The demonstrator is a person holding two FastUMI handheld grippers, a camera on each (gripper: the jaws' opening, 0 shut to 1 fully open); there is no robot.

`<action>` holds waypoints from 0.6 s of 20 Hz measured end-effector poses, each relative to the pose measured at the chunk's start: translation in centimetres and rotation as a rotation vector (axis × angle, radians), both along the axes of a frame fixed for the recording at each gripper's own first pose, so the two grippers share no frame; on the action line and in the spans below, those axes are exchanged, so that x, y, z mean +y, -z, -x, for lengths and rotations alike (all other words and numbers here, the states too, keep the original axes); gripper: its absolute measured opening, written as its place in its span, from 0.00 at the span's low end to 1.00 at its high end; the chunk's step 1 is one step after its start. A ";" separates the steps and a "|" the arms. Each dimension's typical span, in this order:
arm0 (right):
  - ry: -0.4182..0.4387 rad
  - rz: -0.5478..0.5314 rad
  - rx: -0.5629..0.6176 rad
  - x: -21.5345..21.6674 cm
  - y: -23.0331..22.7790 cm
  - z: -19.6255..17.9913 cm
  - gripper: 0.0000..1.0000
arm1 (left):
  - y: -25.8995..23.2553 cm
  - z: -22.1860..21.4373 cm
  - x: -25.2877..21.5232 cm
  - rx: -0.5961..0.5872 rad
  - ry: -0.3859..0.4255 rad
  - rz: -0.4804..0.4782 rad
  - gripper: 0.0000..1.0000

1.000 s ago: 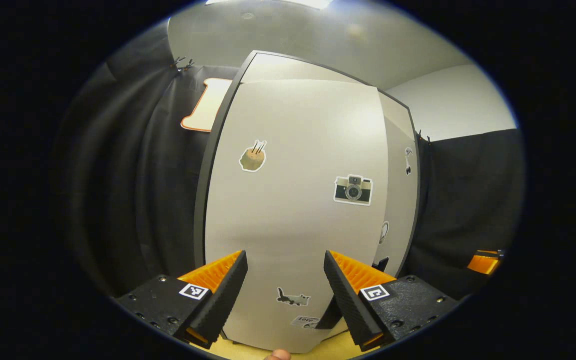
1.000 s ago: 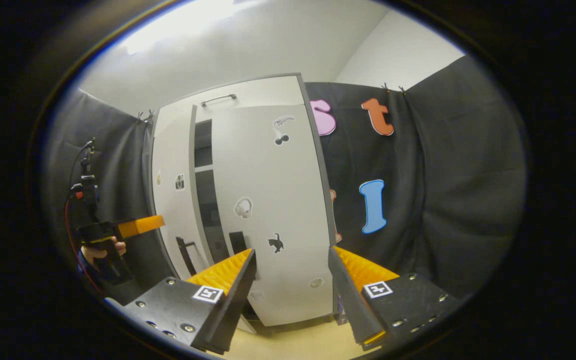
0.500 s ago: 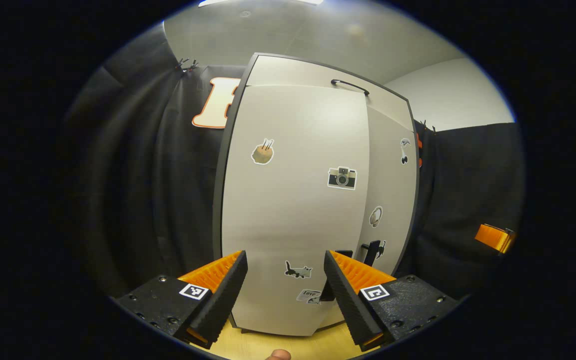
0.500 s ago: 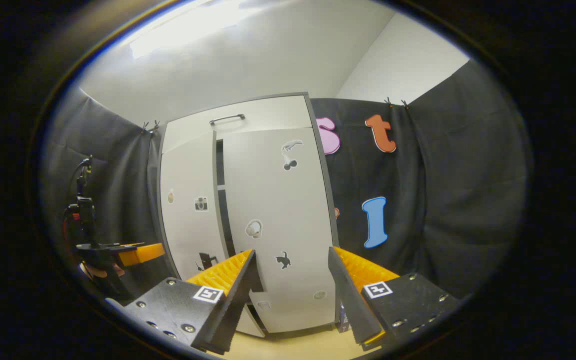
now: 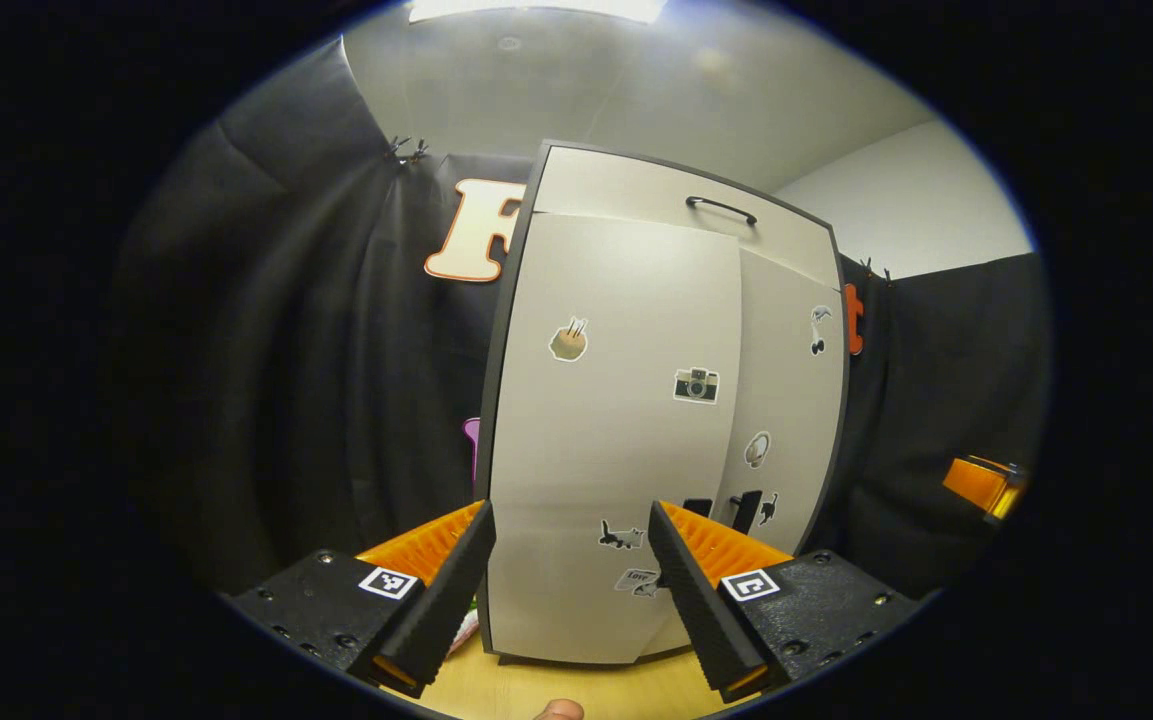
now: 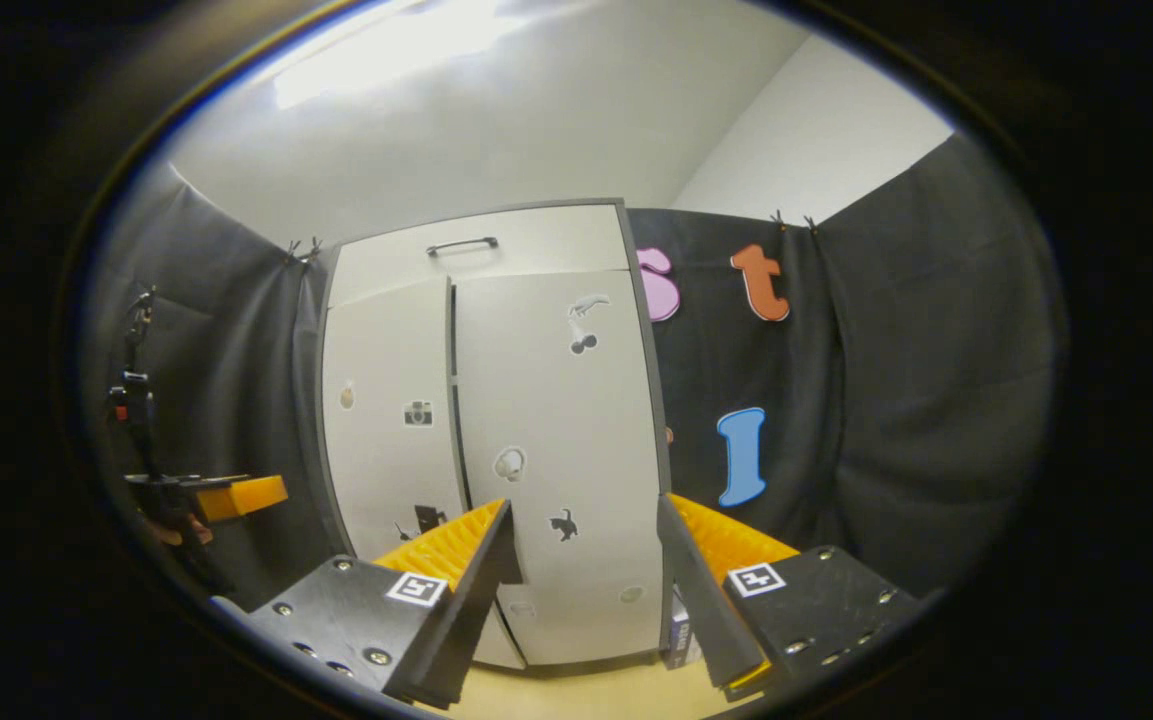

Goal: Grab one shoe with the right hand and put it into the shoe cabinet, grab the other shoe with the left hand and put it into the shoe cabinet; then close the right door with the right hand and the left door with the left hand.

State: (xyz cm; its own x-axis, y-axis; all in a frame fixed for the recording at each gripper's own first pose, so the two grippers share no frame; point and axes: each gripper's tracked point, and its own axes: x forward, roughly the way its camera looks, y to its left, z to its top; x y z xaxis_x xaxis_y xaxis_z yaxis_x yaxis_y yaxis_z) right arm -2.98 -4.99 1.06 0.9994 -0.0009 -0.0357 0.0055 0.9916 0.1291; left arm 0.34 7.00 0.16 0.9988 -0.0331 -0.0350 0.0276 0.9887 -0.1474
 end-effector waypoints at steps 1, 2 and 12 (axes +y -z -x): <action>0.003 0.001 0.005 -0.1 0.1 0.0 0.87 | 0.3 0.0 0.0 0.003 0.002 0.005 0.94; 0.005 0.000 0.008 0.1 0.2 0.0 0.87 | 0.5 -0.1 0.0 0.008 0.008 0.010 0.95; 0.011 0.029 0.032 1.0 1.1 0.4 0.87 | 0.9 -0.6 0.0 0.010 0.021 0.026 0.95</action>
State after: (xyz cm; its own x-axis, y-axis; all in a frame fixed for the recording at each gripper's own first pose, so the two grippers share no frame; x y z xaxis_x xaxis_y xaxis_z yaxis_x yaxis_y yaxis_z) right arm -3.41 -3.96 -0.06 0.9976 -0.0137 -0.0675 0.0204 0.9948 0.1000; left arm 0.96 6.98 -0.71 0.9975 -0.0554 -0.0434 0.0471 0.9837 -0.1735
